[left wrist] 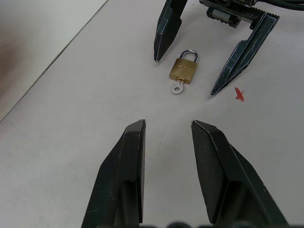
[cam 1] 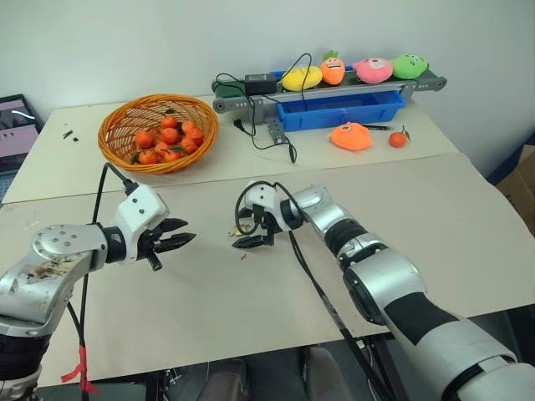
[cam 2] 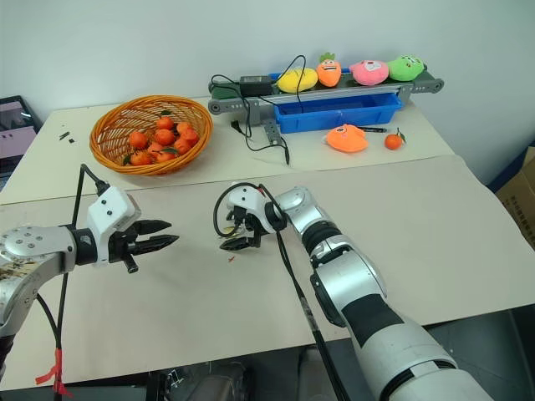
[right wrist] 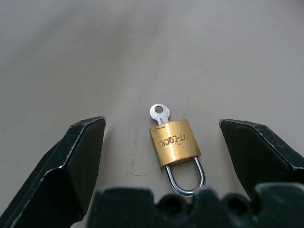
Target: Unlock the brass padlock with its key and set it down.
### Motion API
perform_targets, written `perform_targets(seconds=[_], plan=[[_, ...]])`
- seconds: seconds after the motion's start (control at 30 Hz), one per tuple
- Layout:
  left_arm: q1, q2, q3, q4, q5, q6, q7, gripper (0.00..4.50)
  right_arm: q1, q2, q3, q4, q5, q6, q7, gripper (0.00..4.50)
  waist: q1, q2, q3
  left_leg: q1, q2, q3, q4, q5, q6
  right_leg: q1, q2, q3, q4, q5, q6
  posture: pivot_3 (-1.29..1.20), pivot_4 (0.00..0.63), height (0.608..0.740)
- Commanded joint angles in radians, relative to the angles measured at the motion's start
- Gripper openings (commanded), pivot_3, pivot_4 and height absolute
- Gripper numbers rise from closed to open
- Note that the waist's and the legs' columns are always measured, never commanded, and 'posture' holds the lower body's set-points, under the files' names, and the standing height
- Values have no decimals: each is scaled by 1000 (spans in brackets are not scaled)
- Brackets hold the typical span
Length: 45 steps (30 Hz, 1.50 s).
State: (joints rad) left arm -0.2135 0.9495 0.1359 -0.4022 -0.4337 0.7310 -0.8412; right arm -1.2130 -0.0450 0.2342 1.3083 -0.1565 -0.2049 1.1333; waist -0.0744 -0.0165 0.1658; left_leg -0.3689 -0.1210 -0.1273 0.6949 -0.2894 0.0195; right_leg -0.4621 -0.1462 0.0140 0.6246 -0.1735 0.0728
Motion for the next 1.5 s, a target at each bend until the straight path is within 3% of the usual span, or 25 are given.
perform_targets(seconds=[0.03,0.07,0.23,0.47,0.7,0.9,1.03,1.13,1.2,1.5], plan=[[-4,15,34,-33,-2,4,8,1576,2,5,-1,-3,-19,-31,-4,4500,0,0,0,0,0,0,0,0,0,0,0,0,0,0,0,0,150,740],[-5,15,34,-34,-1,4,9,1576,3,5,-1,-1,-24,-32,-4,4500,-1,0,0,0,0,0,0,0,0,0,0,0,0,0,0,0,150,740],[-8,12,30,-37,1,8,16,1510,2,3,1,4,-48,-37,-16,3271,-2,0,0,0,0,0,0,0,0,0,0,0,0,0,0,0,150,740],[-19,-2,15,-38,2,5,33,1510,-1,4,-1,2,-60,-46,-13,921,-2,0,0,0,0,0,0,0,0,0,0,0,0,0,0,0,150,740],[-25,-9,8,-25,-4,-4,23,1510,5,-11,-10,-13,-56,-56,17,900,-1,0,0,1,0,0,0,0,0,0,0,0,0,0,0,0,150,740],[-17,-17,26,-1,-35,-8,-12,1510,15,-70,-42,-78,-3,-29,162,900,0,0,0,0,0,0,0,0,0,0,0,0,0,0,0,0,150,740],[-37,-29,1,37,-48,-28,-46,2656,63,-146,-55,-180,32,10,232,900,2,0,0,0,0,0,0,0,0,1,0,0,0,0,0,0,150,740],[-63,-59,-15,59,-57,-28,-51,3905,125,-195,-54,-312,54,49,266,900,4,0,0,0,0,0,0,0,0,1,0,0,0,0,0,0,150,740],[-87,-100,-25,71,-70,-14,-39,4442,184,-229,-59,-446,79,112,279,900,5,0,0,0,0,0,1,0,0,1,0,0,0,0,0,0,150,740],[-158,-322,11,56,-379,353,67,4442,461,-370,-62,-1069,147,310,210,900,8,-1,0,0,0,1,2,-1,1,1,0,0,1,0,0,0,150,740]])
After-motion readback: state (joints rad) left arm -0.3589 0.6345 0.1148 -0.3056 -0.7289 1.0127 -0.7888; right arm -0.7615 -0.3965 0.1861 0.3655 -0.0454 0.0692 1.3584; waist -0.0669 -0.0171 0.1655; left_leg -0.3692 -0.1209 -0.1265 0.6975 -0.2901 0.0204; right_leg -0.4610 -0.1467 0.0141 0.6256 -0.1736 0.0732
